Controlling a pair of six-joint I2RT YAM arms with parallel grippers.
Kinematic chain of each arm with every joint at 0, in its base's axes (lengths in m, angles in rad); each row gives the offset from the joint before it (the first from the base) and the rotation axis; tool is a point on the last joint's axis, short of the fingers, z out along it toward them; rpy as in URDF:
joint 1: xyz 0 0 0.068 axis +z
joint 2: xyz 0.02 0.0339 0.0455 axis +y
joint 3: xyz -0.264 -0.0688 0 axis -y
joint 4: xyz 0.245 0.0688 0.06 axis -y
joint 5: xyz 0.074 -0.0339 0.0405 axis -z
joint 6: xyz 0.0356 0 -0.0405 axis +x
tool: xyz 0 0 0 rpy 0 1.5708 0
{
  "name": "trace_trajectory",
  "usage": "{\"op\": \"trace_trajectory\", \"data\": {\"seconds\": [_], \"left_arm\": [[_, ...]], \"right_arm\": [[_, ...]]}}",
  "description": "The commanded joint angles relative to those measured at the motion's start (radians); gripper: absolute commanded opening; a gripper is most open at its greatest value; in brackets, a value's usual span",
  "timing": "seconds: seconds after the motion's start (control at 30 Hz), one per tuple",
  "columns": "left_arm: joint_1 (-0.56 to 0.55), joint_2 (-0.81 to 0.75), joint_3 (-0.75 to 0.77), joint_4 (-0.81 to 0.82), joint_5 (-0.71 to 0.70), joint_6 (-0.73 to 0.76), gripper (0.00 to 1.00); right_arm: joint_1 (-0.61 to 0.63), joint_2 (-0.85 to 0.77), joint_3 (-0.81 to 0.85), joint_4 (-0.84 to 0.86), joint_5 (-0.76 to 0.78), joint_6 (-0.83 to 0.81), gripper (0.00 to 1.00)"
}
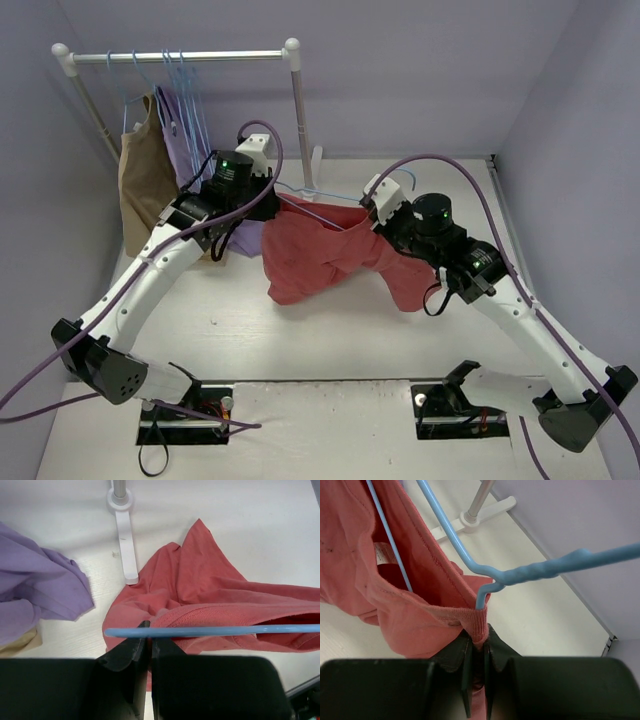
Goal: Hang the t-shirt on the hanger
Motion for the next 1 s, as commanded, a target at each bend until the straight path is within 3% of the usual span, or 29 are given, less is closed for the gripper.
{"op": "trace_trajectory", "data": {"seconds": [0.0,0.47,0.67,0.97], "left_arm": [[0.046,0.019,0.112,-0.062,0.092,0.078,0.00],[0.179,0.039,0.217,-0.125,0.175,0.228,0.00],[0.196,0.065,0.264,-0.140,0.187,0.279,0.00],[0.197,0.032,0.322,-0.149,0.314,0.323,0.00]], "right_arm": [[0.024,-0.016,-0.005,0.077,0.103,-0.014,0.00],[0.027,-0.018,-0.029,0.077,0.168,-0.035,0.00],[0.029,-0.018,-0.038,0.076,0.164,-0.033,0.00],[0.055,0.010,-0.018,0.067,0.110,-0.043,0.00]]}}
